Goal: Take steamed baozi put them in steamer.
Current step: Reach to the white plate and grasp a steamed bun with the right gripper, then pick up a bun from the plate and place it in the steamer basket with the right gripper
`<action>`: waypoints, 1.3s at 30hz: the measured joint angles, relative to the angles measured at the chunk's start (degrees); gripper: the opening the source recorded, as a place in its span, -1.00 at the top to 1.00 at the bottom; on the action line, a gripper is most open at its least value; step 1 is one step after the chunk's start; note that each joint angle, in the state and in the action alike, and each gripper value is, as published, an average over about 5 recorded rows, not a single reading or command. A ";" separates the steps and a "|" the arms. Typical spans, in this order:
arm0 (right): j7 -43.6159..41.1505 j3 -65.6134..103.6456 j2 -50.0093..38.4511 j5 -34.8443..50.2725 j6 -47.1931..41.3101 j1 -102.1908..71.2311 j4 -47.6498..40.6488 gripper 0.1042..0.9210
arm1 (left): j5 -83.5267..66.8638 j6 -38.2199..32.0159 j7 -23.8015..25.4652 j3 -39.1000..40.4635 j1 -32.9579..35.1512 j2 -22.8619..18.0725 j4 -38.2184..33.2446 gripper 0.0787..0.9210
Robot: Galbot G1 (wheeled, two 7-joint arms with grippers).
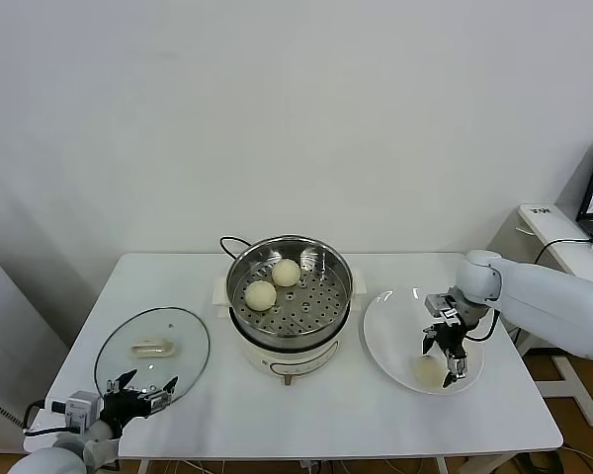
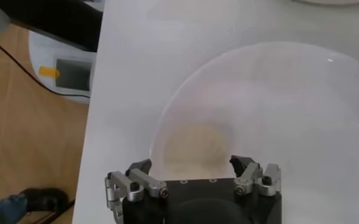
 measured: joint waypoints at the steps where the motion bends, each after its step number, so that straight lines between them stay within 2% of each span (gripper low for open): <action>1: 0.08 0.32 0.04 -0.21 -0.04 -0.39 -0.11 -0.57 | 0.06 0.00 0.00 0.02 0.04 -0.01 0.00 -0.77; 9: 0.66 2.28 -0.08 -1.23 -0.48 -2.22 -0.49 -0.11 | 0.51 -0.02 0.04 0.15 0.10 -0.09 0.01 -0.77; 13: 0.64 2.77 -0.21 -1.42 -0.51 -2.61 -0.40 0.04 | 0.63 -0.02 0.05 0.27 0.10 -0.18 -0.02 -0.77; 22: 0.25 2.77 -0.79 -1.08 -0.18 -1.27 0.66 0.09 | 0.69 0.04 0.05 0.28 0.15 -0.08 -0.05 -0.77; 30: -0.20 0.82 0.37 1.61 1.25 7.09 0.71 0.09 | 0.67 0.19 0.03 0.53 -0.20 0.47 0.10 -0.77; 39: 0.71 2.68 6.19 5.36 8.34 15.93 -3.16 0.09 | 0.58 0.27 0.05 1.20 -0.71 0.95 0.15 -0.77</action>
